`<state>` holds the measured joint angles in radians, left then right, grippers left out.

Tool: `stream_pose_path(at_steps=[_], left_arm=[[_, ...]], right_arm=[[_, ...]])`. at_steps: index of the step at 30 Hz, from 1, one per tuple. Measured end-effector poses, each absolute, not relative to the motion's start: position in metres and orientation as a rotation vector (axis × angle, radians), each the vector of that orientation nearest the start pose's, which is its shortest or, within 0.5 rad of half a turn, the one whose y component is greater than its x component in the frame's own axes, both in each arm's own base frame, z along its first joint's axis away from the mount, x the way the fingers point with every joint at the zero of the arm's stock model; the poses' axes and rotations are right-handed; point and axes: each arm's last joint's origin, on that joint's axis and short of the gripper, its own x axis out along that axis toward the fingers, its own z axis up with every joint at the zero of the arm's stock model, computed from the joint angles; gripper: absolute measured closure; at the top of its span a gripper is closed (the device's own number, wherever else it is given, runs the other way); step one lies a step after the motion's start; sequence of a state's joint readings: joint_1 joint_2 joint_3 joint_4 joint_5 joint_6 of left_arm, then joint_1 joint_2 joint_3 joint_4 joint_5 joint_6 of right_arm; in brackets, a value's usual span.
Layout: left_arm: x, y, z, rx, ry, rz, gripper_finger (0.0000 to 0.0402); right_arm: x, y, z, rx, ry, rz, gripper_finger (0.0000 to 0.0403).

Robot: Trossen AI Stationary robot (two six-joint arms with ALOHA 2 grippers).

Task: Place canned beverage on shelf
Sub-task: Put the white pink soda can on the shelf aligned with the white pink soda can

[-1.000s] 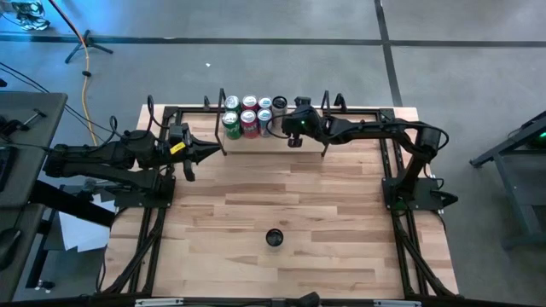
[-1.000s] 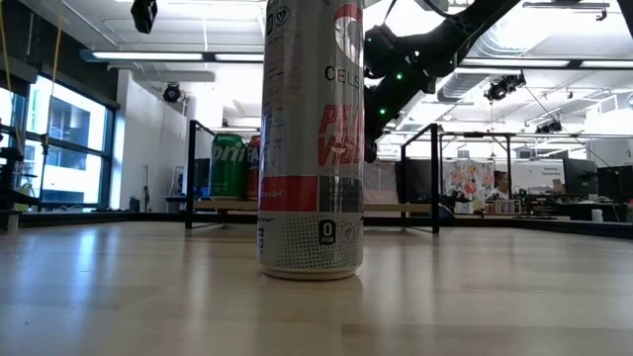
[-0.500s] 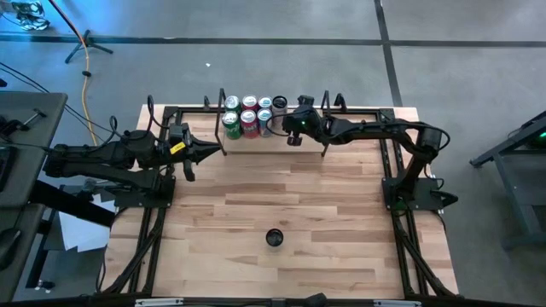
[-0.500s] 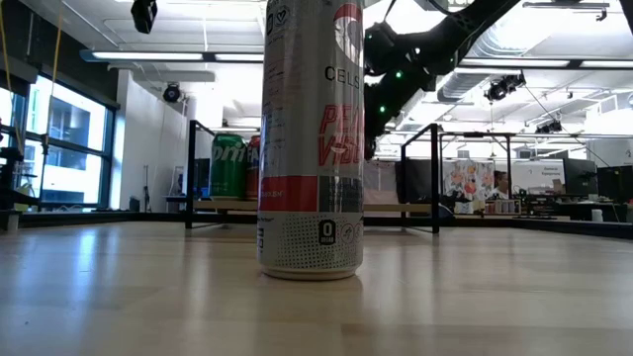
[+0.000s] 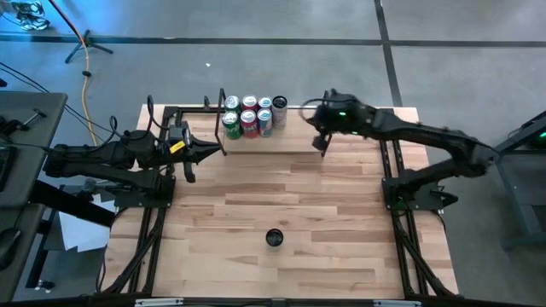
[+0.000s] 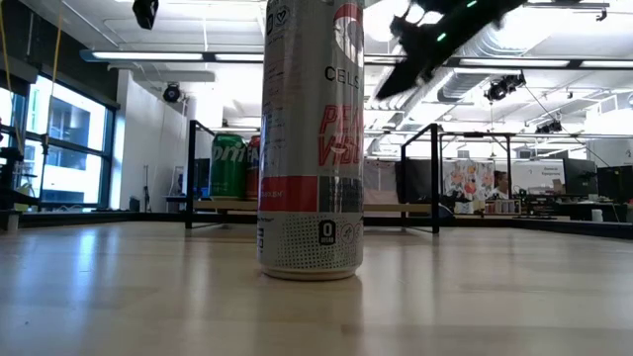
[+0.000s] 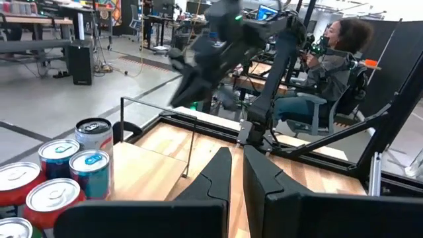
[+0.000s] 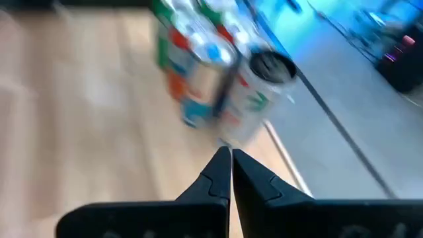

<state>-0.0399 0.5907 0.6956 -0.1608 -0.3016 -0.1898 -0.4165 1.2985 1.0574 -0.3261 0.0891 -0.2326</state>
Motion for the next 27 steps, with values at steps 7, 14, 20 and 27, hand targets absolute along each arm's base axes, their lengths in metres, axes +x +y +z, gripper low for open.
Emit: stream_pose_path(at_steps=[7,14,20,27], left_arm=[[0.134,0.003,0.330,-0.170,0.032,0.266,0.0398],[0.134,0.003,0.331,-0.168,0.032,0.266,0.0398],[0.133,0.004,0.331,-0.143,0.030,0.288,0.0398],[0.133,0.004,0.331,-0.141,0.032,0.294,0.0398]], right_arm=[[0.200,-0.081,0.309,0.106,0.274,-0.238,0.0403],[0.178,-0.041,0.290,0.307,-0.071,-0.088,0.0403],[0.181,-0.024,0.292,0.378,-0.135,-0.116,0.0403],[0.183,-0.018,0.297,0.388,-0.151,-0.087,0.0403]])
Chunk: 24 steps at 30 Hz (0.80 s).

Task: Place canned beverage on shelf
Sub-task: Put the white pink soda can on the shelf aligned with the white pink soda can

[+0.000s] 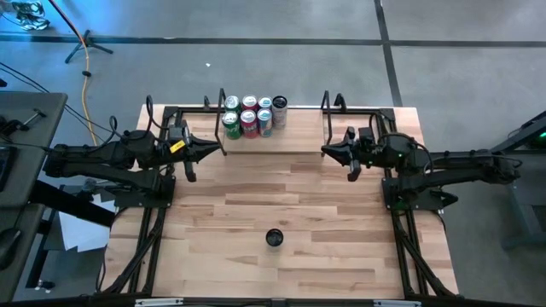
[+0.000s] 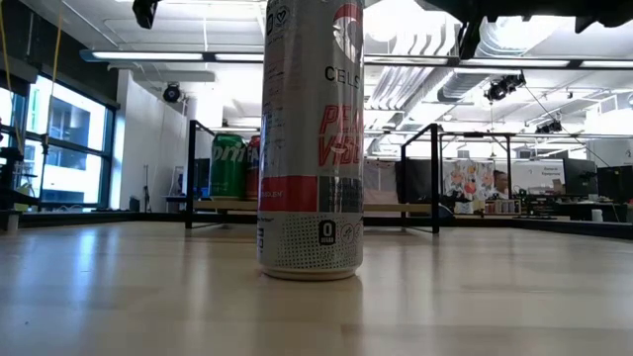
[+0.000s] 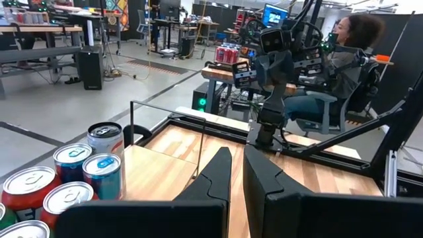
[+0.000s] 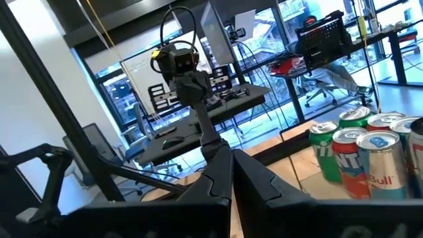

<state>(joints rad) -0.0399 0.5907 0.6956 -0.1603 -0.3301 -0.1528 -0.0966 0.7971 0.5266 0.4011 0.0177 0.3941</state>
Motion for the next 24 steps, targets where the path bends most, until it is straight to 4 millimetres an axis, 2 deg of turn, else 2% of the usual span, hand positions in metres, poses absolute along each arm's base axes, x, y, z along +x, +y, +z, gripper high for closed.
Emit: stream_pose_path(at_steps=[5,24], left_arm=[[0.1334,0.0041,0.3306,-0.141,0.032,0.293,0.0398],[0.1334,0.0041,0.3305,-0.144,0.033,0.293,0.0398]], right_arm=[[0.1826,-0.0181,0.2976,0.440,-0.155,-0.083,0.0403],[0.1825,-0.0181,0.2989,0.439,-0.167,-0.081,0.0403]])
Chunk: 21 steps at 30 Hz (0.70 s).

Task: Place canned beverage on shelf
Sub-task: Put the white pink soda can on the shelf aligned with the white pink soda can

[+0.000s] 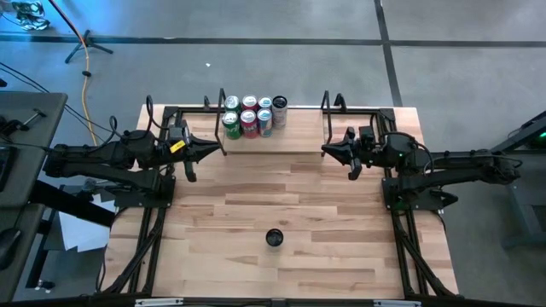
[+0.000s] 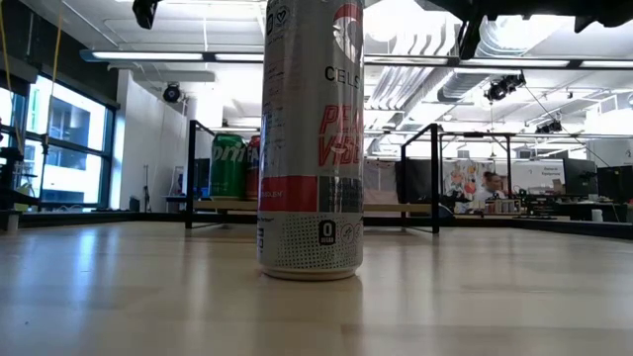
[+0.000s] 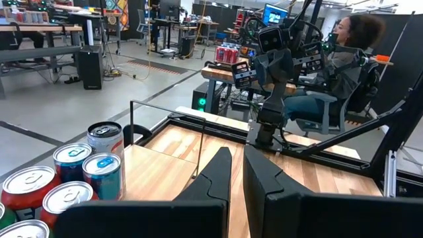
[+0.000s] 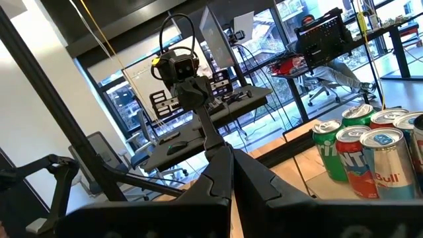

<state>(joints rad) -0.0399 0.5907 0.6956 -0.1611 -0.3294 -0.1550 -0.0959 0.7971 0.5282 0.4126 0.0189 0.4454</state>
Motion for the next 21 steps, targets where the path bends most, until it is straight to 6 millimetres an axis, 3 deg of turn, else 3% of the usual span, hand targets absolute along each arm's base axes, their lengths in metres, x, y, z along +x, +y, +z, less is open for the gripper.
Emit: stream_pose_path(at_steps=[7,12,16,21], left_arm=[[0.1334,0.0040,0.3305,-0.144,0.033,0.293,0.0398],[0.1334,0.0040,0.3305,-0.144,0.033,0.293,0.0398],[0.1334,0.0040,0.3305,-0.144,0.033,0.293,0.0398],[0.1334,0.0040,0.3305,-0.144,0.033,0.293,0.0398]], right_arm=[[0.1825,-0.0181,0.2990,0.406,-0.166,-0.083,0.0399],[0.1827,-0.0187,0.2985,0.359,-0.162,-0.107,0.0374],[0.1840,-0.0211,0.2977,0.376,-0.172,-0.185,0.0323],[0.1879,-0.0238,0.2936,0.457,-0.173,-0.260,0.0227]])
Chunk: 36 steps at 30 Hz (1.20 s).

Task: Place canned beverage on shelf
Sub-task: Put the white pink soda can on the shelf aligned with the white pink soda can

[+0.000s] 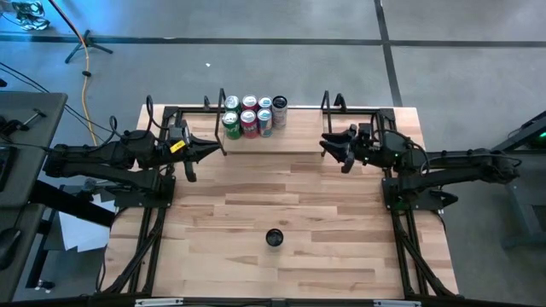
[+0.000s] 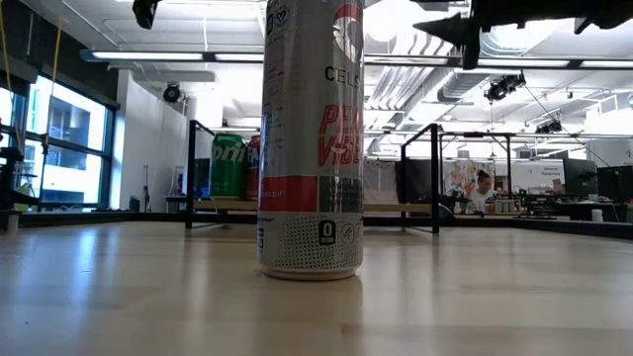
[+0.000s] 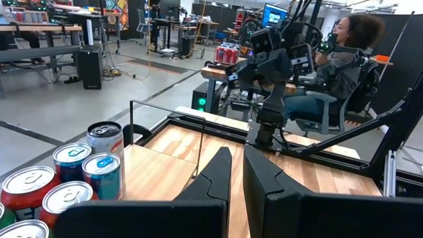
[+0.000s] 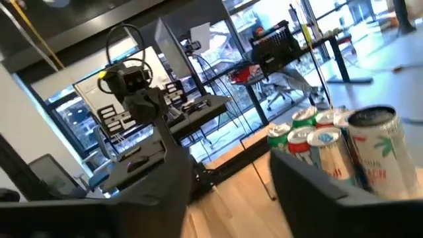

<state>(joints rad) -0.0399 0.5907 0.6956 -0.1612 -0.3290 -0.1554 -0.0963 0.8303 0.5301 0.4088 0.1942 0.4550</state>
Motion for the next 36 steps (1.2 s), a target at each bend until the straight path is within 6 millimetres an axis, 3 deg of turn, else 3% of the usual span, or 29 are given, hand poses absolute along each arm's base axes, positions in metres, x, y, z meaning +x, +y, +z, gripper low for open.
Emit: stream_pose_path(at_steps=[7,13,29,36], left_arm=[[0.133,0.004,0.331,-0.144,0.033,0.293,0.0398],[0.133,0.004,0.331,-0.144,0.033,0.293,0.0398],[0.133,0.004,0.331,-0.167,0.030,0.293,0.0398],[0.133,0.004,0.331,-0.169,0.028,0.293,0.0398]], right_arm=[[0.194,-0.024,0.288,0.519,-0.151,-0.269,0.0086],[0.195,-0.025,0.287,0.512,-0.142,-0.272,0.0024],[0.195,-0.025,0.289,0.502,-0.169,-0.264,0.0013],[0.210,-0.014,0.305,0.548,-0.139,-0.046,0.0013]])
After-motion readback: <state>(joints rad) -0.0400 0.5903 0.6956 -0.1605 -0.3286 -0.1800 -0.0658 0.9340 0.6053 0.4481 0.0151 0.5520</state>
